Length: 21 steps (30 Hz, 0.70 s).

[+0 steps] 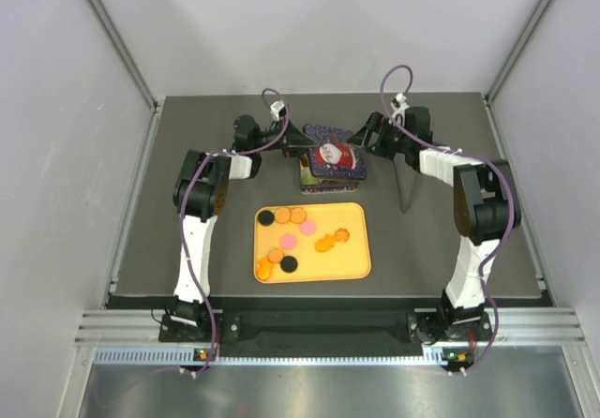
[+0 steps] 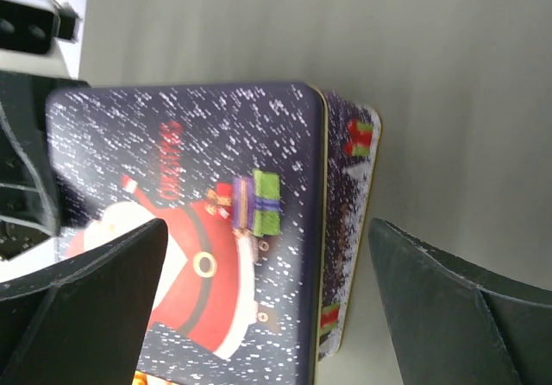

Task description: Pack the cookies

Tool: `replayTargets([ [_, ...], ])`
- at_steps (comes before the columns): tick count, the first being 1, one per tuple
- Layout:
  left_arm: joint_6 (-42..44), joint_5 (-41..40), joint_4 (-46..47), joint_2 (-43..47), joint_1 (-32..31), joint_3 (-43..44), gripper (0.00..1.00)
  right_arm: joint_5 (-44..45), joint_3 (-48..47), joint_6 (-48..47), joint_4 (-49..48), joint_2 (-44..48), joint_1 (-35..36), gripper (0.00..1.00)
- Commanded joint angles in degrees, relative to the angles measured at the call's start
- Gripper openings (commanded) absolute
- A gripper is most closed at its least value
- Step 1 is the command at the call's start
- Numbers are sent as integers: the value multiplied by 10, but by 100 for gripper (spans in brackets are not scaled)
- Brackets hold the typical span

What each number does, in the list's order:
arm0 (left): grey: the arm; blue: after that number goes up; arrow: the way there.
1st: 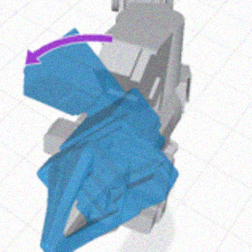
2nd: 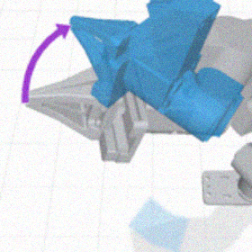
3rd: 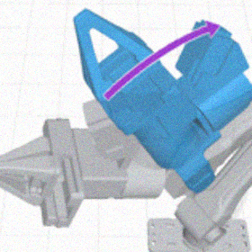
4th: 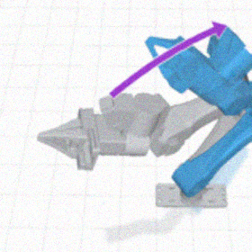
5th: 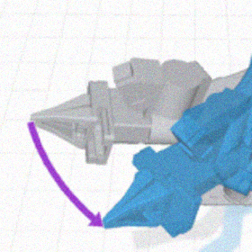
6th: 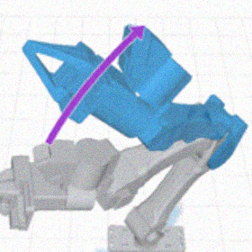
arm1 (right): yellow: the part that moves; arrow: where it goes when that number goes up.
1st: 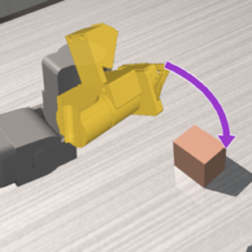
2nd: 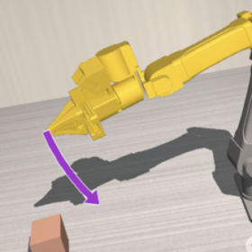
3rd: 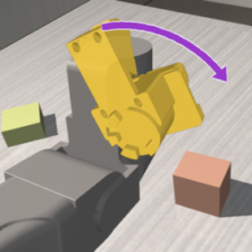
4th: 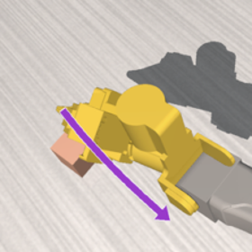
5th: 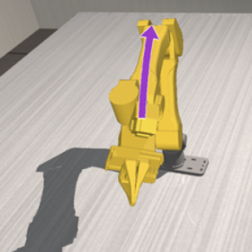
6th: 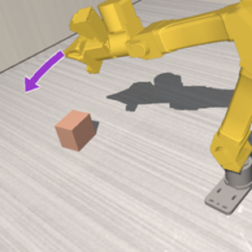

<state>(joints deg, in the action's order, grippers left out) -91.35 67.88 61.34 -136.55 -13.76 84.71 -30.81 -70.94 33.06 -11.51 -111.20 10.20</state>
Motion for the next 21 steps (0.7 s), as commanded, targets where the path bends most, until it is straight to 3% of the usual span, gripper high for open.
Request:
replayTargets([
  [1, -10, 5, 59, -4, 5, 28, 0, -22, 4, 10, -49, -14, 15, 100],
  [9, -24, 5, 72, -13, 8, 35, 0, -33, 13, 24, -74, -26, 25, 100],
  [21, -5, -8, 39, -20, 17, 28, 1, -37, 30, 31, -83, -24, 24, 86],
])
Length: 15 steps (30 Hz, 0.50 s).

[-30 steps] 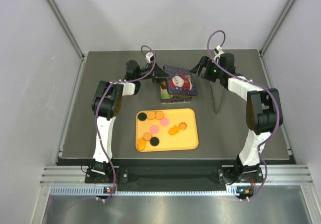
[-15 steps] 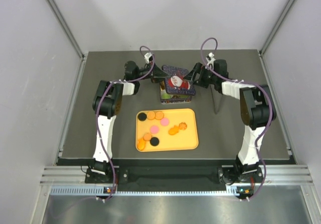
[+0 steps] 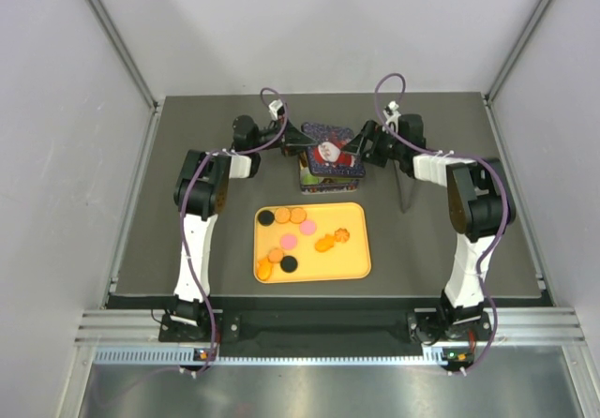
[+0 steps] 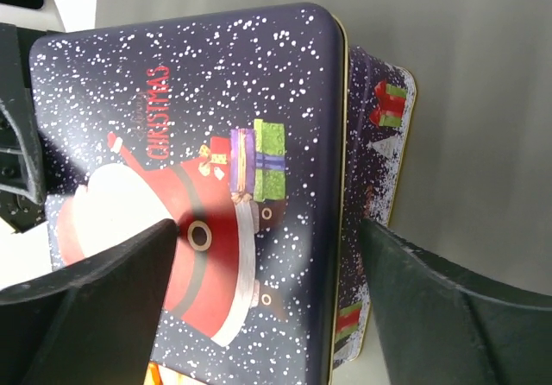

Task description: Pack the cookies

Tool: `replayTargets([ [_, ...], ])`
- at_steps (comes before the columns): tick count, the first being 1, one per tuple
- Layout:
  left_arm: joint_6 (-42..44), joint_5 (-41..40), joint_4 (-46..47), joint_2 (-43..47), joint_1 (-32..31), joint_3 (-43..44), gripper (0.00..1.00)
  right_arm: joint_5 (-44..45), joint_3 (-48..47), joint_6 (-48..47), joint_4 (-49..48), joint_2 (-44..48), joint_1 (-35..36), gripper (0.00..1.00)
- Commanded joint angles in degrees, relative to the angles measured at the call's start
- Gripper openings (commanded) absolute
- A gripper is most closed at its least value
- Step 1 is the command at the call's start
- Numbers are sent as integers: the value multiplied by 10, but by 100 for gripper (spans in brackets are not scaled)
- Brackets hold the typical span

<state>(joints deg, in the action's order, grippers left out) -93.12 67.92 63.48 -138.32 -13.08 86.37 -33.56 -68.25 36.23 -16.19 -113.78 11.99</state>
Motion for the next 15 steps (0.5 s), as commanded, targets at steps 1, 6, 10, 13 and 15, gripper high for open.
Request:
replayTargets([
  [1, 14, -10, 15, -2, 13, 10, 1, -12, 5, -2, -38, 1, 7, 83],
  [6, 22, -13, 2, -1, 19, 3, 3, -12, 7, 0, -40, 0, 7, 71],
  [10, 30, -14, -12, -1, 24, -1, 6, -12, 10, 0, -40, 0, 6, 67],
  [13, 41, -16, -28, 0, 27, -2, 12, -12, 12, -1, -40, -1, 7, 66],
  [15, 48, -16, -36, 1, 29, -5, 15, -12, 12, -1, -41, -4, 7, 65],
])
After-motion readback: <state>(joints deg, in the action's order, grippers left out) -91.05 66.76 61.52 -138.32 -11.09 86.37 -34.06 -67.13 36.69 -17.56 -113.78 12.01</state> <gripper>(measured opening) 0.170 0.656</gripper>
